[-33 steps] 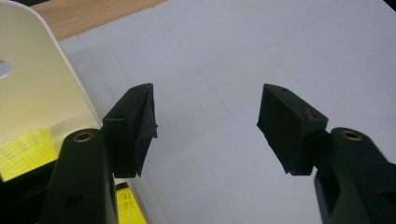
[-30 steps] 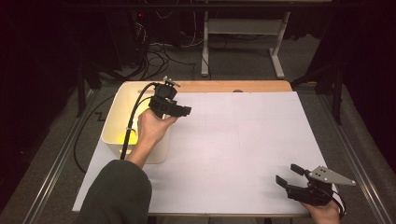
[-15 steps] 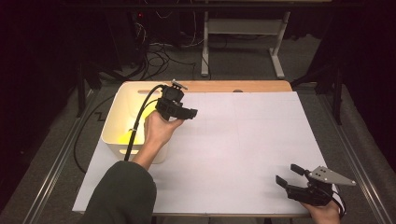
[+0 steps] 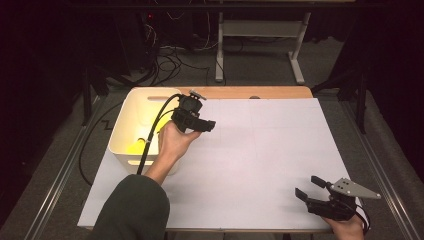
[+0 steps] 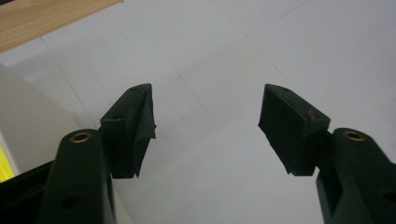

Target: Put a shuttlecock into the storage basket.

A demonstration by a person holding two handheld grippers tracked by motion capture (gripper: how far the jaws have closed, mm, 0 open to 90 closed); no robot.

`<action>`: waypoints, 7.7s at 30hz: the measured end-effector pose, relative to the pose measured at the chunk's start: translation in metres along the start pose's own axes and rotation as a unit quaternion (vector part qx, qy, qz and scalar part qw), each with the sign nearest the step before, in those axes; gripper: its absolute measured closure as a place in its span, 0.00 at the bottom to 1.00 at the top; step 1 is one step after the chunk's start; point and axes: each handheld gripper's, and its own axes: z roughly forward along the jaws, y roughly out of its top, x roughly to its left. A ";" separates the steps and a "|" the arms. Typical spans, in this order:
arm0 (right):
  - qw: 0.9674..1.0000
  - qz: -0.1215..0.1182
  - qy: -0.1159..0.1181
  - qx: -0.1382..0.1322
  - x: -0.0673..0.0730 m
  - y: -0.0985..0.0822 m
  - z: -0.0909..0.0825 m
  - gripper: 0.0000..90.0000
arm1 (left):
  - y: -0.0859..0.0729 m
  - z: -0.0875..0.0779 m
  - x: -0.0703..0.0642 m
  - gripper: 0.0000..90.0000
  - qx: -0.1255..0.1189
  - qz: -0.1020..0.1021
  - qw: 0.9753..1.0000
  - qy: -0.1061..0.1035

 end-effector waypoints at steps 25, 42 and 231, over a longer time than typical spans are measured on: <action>1.000 -0.001 0.000 0.000 0.000 0.000 0.000 0.26 | -0.010 0.013 -0.016 0.40 0.004 0.010 1.000 -0.014; 1.000 0.001 0.001 -0.001 0.000 0.000 0.000 0.26 | -0.021 0.022 -0.023 0.40 0.004 0.011 1.000 -0.027; 1.000 0.005 0.000 0.002 0.000 0.000 0.000 0.26 | -0.205 -0.011 -0.011 0.39 -0.004 -0.021 0.999 -0.050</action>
